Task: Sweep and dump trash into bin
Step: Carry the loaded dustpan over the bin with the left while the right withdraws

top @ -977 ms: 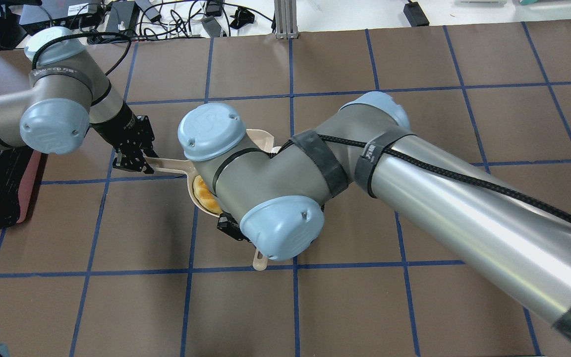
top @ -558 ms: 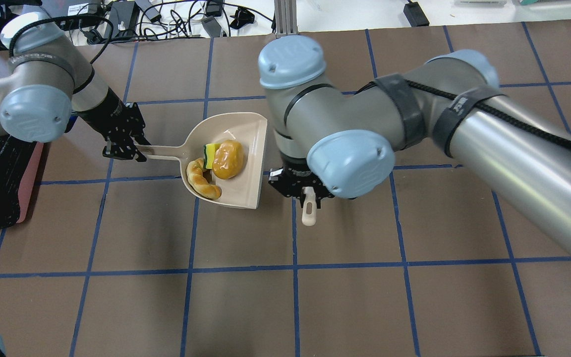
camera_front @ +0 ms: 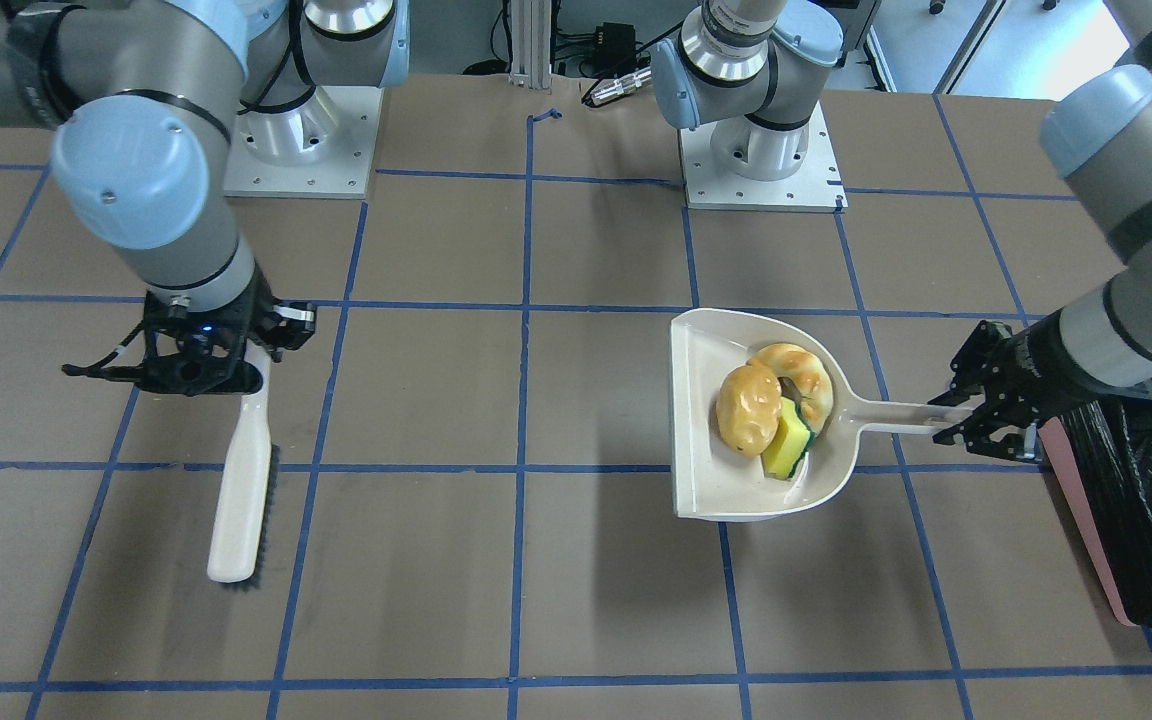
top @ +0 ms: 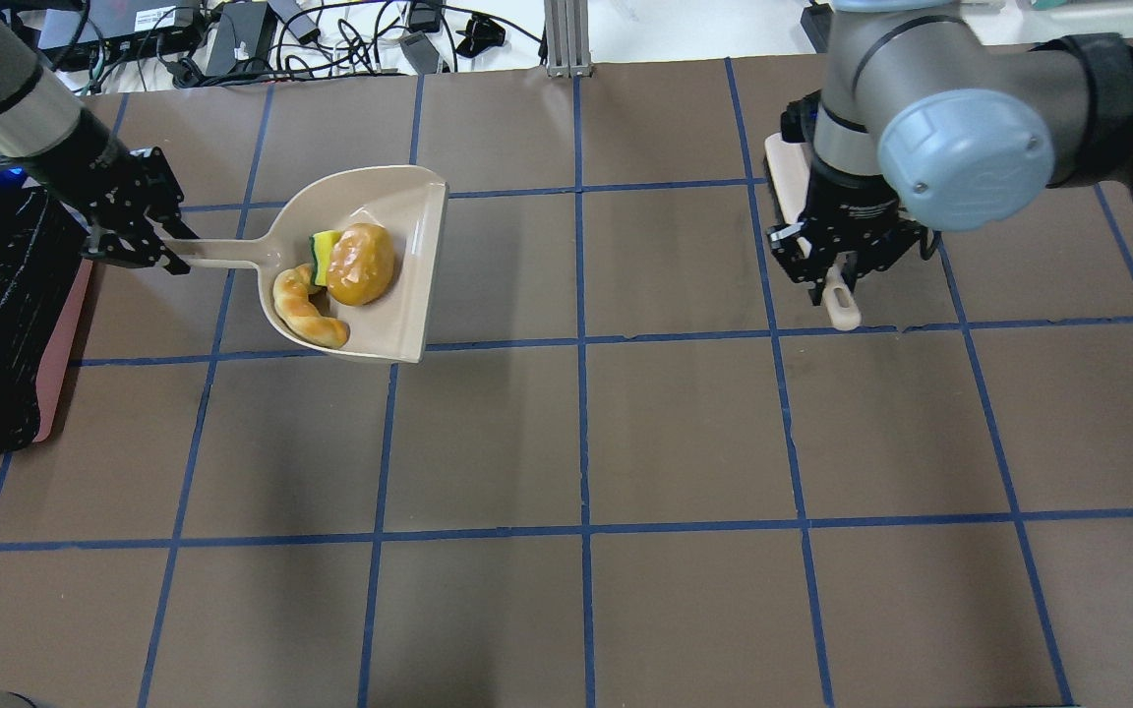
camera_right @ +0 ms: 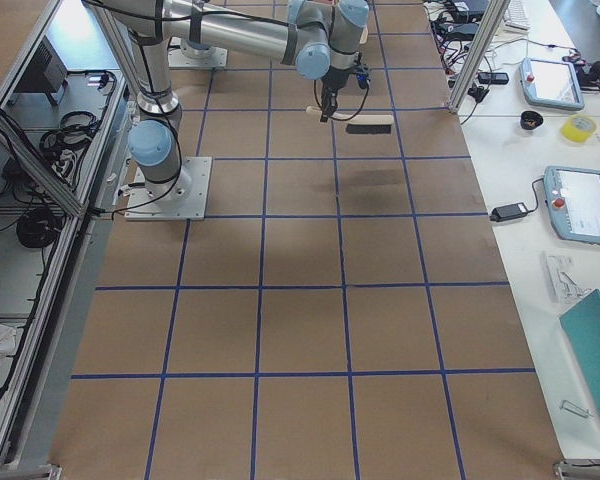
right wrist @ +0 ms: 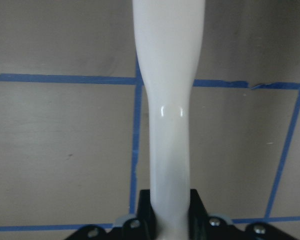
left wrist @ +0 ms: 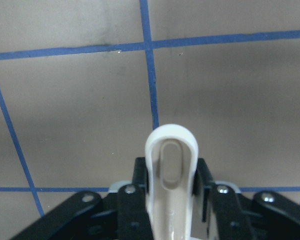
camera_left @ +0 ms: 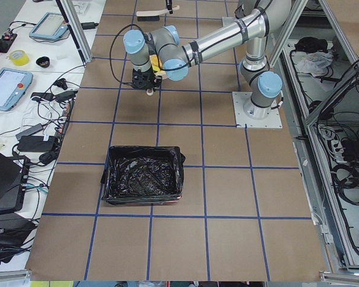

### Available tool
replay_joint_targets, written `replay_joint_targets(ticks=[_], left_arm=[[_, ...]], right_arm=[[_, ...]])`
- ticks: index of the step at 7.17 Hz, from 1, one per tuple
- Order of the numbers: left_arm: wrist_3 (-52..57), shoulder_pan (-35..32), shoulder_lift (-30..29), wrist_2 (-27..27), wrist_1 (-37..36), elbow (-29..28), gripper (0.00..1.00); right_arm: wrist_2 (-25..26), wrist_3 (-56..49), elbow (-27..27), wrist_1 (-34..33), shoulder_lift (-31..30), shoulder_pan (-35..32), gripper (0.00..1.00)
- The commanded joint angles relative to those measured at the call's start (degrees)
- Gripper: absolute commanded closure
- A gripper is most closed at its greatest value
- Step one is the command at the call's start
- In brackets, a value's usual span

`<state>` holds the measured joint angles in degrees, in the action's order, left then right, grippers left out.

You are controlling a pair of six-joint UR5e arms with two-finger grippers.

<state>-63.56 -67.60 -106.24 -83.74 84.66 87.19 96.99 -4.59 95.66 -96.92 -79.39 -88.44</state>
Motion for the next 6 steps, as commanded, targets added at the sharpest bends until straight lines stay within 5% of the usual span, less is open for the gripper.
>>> replay_joint_targets(ticks=[1, 6], left_arm=[[4.04, 5.7, -2.99, -0.19, 5.06, -6.74, 1.0], [13.97, 18.45, -14.41, -3.79, 14.48, -28.18, 1.0]], right_arm=[[1.27, -7.87, 0.4, -2.3, 1.24, 6.59, 1.0], [0.57, -14.04, 0.84, -10.92, 9.32, 17.32, 1.0]])
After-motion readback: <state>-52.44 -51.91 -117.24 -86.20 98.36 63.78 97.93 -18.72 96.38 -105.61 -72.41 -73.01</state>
